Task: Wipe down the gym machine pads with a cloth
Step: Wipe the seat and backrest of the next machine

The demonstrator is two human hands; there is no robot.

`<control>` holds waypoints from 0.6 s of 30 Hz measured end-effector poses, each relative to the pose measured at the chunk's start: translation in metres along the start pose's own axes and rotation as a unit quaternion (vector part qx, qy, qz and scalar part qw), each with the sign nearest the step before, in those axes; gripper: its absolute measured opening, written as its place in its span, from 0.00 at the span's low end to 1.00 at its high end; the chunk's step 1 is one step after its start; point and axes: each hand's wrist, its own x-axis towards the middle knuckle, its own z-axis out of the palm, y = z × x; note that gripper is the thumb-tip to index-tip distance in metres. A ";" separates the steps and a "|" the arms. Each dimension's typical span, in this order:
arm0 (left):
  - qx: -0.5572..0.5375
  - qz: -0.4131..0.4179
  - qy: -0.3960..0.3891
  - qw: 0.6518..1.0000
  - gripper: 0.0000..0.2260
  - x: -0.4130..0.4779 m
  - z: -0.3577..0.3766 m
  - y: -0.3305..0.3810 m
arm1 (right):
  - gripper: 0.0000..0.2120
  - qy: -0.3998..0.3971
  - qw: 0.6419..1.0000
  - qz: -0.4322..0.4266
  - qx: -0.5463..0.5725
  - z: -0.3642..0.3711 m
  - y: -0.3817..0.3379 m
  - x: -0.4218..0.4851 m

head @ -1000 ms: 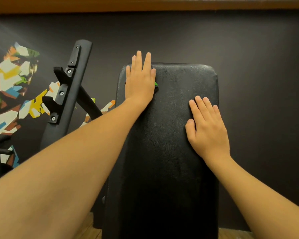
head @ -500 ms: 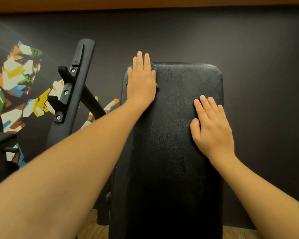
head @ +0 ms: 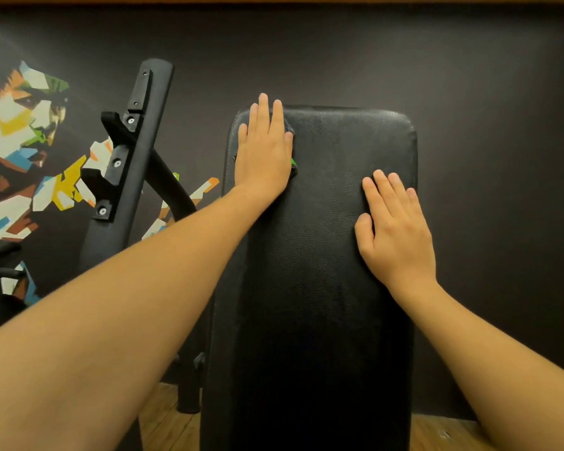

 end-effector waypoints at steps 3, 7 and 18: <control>-0.018 -0.015 0.008 1.000 0.25 -0.011 0.002 0.004 | 0.27 0.005 1.000 0.000 0.002 0.000 0.000 0.000; -0.035 0.005 -0.022 0.999 0.25 -0.027 0.000 -0.003 | 0.27 0.011 1.000 -0.004 0.000 0.001 0.001 0.000; 0.019 -0.018 0.013 1.000 0.25 -0.059 0.007 0.000 | 0.26 0.015 1.000 -0.006 0.008 0.001 0.001 -0.001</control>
